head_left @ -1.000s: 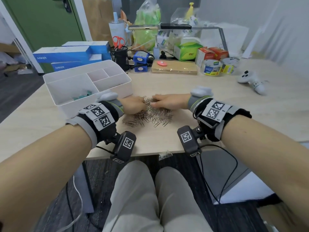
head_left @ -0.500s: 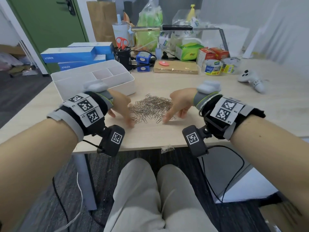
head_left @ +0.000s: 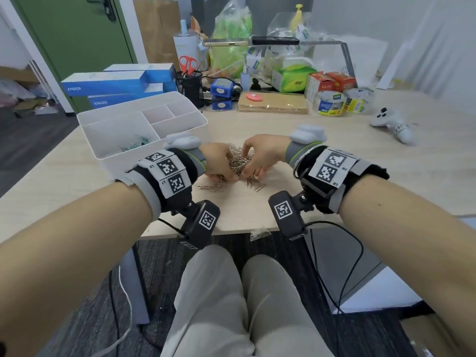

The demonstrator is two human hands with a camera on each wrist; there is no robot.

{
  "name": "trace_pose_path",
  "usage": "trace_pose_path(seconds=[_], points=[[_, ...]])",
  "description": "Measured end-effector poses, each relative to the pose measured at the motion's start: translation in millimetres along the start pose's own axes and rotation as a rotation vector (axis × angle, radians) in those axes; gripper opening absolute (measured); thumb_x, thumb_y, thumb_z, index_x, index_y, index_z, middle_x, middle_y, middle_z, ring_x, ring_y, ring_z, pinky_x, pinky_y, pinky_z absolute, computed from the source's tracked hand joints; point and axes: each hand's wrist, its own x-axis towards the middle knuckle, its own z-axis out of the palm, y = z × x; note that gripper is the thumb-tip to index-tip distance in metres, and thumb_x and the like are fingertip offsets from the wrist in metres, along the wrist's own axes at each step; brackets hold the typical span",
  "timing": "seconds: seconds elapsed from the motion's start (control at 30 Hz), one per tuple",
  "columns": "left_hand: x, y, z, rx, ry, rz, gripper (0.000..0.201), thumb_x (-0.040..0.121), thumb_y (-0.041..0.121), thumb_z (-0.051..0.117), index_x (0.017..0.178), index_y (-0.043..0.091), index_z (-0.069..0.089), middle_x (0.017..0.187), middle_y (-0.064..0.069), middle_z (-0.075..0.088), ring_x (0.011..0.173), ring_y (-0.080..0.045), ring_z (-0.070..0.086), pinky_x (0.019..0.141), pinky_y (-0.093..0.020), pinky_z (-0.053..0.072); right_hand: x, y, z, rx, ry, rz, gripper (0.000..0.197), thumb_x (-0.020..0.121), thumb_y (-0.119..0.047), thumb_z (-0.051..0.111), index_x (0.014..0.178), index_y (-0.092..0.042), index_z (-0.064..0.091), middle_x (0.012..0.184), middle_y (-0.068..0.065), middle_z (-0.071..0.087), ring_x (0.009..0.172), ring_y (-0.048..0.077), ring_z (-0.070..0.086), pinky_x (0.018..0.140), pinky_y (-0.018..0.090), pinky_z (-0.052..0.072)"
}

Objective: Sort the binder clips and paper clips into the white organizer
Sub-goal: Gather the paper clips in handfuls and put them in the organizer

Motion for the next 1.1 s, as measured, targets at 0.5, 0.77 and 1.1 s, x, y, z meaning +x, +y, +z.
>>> trace_pose_path(seconds=[0.5, 0.77, 1.1], points=[[7, 2, 1, -0.101, 0.101, -0.014, 0.038, 0.085, 0.013, 0.065, 0.121, 0.006, 0.059, 0.081, -0.002, 0.061, 0.028, -0.003, 0.051, 0.036, -0.012, 0.043, 8, 0, 4, 0.063, 0.173, -0.046, 0.040, 0.071, -0.015, 0.072, 0.106, 0.003, 0.064, 0.061, 0.005, 0.063, 0.034, 0.003, 0.058, 0.047, 0.020, 0.041], [1, 2, -12, -0.300, 0.094, -0.052, 0.033, 0.085, 0.004, 0.065, 0.118, 0.004, 0.061, 0.057, 0.005, 0.063, 0.030, -0.002, 0.053, 0.047, -0.011, 0.051, 13, -3, -5, 0.128, 0.171, -0.080, 0.020, 0.070, -0.009, 0.076, 0.089, -0.006, 0.071, 0.067, 0.006, 0.068, 0.056, 0.015, 0.068, 0.064, 0.026, 0.057], [4, -25, -50, -0.485, 0.209, -0.057, 0.017, 0.083, 0.002, 0.067, 0.092, 0.013, 0.059, 0.067, -0.002, 0.061, 0.036, -0.001, 0.058, 0.062, -0.022, 0.055, 26, -40, -34, 0.214, 0.166, -0.171, 0.016, 0.071, -0.007, 0.078, 0.082, -0.011, 0.068, 0.082, 0.014, 0.072, 0.082, 0.027, 0.073, 0.081, 0.037, 0.059]])
